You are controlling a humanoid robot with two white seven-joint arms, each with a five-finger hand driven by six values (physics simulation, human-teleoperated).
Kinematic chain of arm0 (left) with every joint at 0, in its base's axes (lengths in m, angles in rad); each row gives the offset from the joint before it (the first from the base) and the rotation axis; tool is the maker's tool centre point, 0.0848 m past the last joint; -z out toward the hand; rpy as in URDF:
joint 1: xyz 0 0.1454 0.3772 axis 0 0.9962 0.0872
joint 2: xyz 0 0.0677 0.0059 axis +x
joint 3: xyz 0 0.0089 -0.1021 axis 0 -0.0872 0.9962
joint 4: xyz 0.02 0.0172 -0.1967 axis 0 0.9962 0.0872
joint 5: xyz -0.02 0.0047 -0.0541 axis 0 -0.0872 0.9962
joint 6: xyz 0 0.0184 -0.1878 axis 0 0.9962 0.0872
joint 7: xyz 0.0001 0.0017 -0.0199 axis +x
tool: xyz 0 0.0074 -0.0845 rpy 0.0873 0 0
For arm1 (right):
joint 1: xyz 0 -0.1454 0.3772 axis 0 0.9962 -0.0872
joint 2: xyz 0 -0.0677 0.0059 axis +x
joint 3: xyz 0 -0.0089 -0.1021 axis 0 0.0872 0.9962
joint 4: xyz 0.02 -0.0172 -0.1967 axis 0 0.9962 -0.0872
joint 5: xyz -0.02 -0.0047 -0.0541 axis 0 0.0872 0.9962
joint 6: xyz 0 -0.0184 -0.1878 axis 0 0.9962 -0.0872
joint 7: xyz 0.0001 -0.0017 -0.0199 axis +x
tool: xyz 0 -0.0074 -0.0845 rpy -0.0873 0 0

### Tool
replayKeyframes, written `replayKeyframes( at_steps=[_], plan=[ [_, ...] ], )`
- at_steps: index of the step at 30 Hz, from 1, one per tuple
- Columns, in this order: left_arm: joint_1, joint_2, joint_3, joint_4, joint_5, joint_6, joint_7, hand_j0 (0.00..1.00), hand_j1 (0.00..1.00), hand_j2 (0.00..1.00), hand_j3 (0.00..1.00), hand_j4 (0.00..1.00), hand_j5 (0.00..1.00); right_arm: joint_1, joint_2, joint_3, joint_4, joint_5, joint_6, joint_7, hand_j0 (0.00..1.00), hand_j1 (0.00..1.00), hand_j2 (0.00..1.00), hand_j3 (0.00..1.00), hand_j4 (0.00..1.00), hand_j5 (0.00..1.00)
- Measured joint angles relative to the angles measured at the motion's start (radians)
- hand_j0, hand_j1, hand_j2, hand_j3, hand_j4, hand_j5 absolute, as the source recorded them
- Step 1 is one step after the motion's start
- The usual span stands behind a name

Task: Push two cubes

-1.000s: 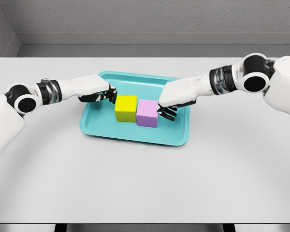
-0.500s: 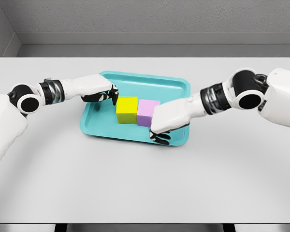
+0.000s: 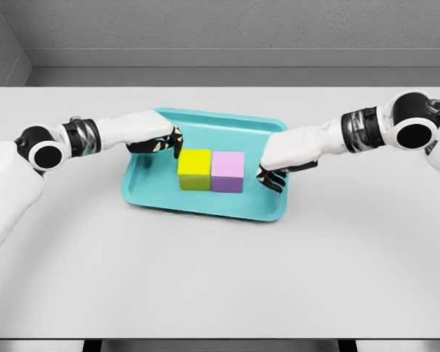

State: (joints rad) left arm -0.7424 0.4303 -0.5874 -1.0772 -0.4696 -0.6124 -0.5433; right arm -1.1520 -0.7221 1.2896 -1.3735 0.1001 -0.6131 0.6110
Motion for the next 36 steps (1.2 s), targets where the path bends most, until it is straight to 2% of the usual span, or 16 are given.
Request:
replayKeyframes(
  at_steps=[9, 16, 19, 22, 23, 25, 26, 28, 29, 36],
  plan=[
    [0.0, 0.056, 0.003, 0.012, 0.01, -0.001, 0.003, 0.39, 0.39, 0.39, 0.39, 0.39, 0.39, -0.002, 0.004, -0.049, 0.209, -0.001, 0.0, 0.0, 0.21, 0.21, 0.21, 0.21, 0.21, 0.21],
    [0.003, 0.018, -0.008, 0.051, -0.002, -0.001, -0.001, 0.39, 0.39, 0.39, 0.39, 0.39, 0.39, -0.002, 0.002, -0.095, 0.379, -0.001, 0.0, 0.0, 0.22, 0.22, 0.22, 0.22, 0.22, 0.22],
    [0.012, 0.012, -0.01, 0.055, -0.002, -0.001, -0.002, 0.39, 0.39, 0.39, 0.39, 0.39, 0.39, 0.003, -0.002, -0.109, 0.432, 0.0, 0.0, 0.0, 0.25, 0.25, 0.25, 0.25, 0.25, 0.25],
    [0.014, 0.023, -0.01, 0.052, 0.002, -0.001, -0.001, 0.39, 0.39, 0.39, 0.39, 0.39, 0.39, 0.005, -0.005, -0.126, 0.469, 0.003, 0.0, 0.0, 0.36, 0.36, 0.36, 0.36, 0.36, 0.36],
    [0.014, 0.029, -0.009, 0.05, 0.004, -0.001, -0.001, 0.39, 0.39, 0.39, 0.39, 0.39, 0.39, 0.005, -0.005, -0.131, 0.476, 0.004, 0.0, 0.0, 0.44, 0.44, 0.44, 0.44, 0.44, 0.44],
    [0.026, 0.043, -0.009, 0.041, 0.006, -0.001, 0.001, 0.39, 0.39, 0.39, 0.39, 0.39, 0.39, 0.005, -0.006, -0.137, 0.487, 0.007, 0.0, 0.0, 0.52, 0.52, 0.52, 0.52, 0.52, 0.52],
    [0.029, 0.047, -0.009, 0.034, 0.007, -0.001, 0.002, 0.39, 0.39, 0.39, 0.39, 0.39, 0.39, 0.005, -0.006, -0.14, 0.491, 0.008, 0.0, 0.0, 0.61, 0.61, 0.61, 0.61, 0.61, 0.61],
    [0.031, 0.051, -0.01, 0.018, 0.01, -0.001, 0.003, 0.39, 0.39, 0.39, 0.39, 0.39, 0.39, 0.006, -0.005, -0.142, 0.508, 0.009, 0.0, 0.0, 0.96, 0.96, 0.96, 0.96, 0.96, 0.96],
    [0.031, 0.052, -0.01, 0.011, 0.011, -0.001, 0.004, 0.4, 0.4, 0.4, 0.4, 0.4, 0.4, 0.006, -0.002, -0.143, 0.52, 0.01, 0.0, 0.0, 1.0, 1.0, 1.0, 1.0, 1.0, 1.0],
    [0.043, 0.055, -0.012, -0.024, 0.016, -0.001, 0.004, 0.4, 0.4, 0.4, 0.4, 0.4, 0.4, 0.009, 0.004, -0.152, 0.558, 0.01, 0.0, 0.0, 1.0, 1.0, 1.0, 1.0, 1.0, 1.0]
  ],
)
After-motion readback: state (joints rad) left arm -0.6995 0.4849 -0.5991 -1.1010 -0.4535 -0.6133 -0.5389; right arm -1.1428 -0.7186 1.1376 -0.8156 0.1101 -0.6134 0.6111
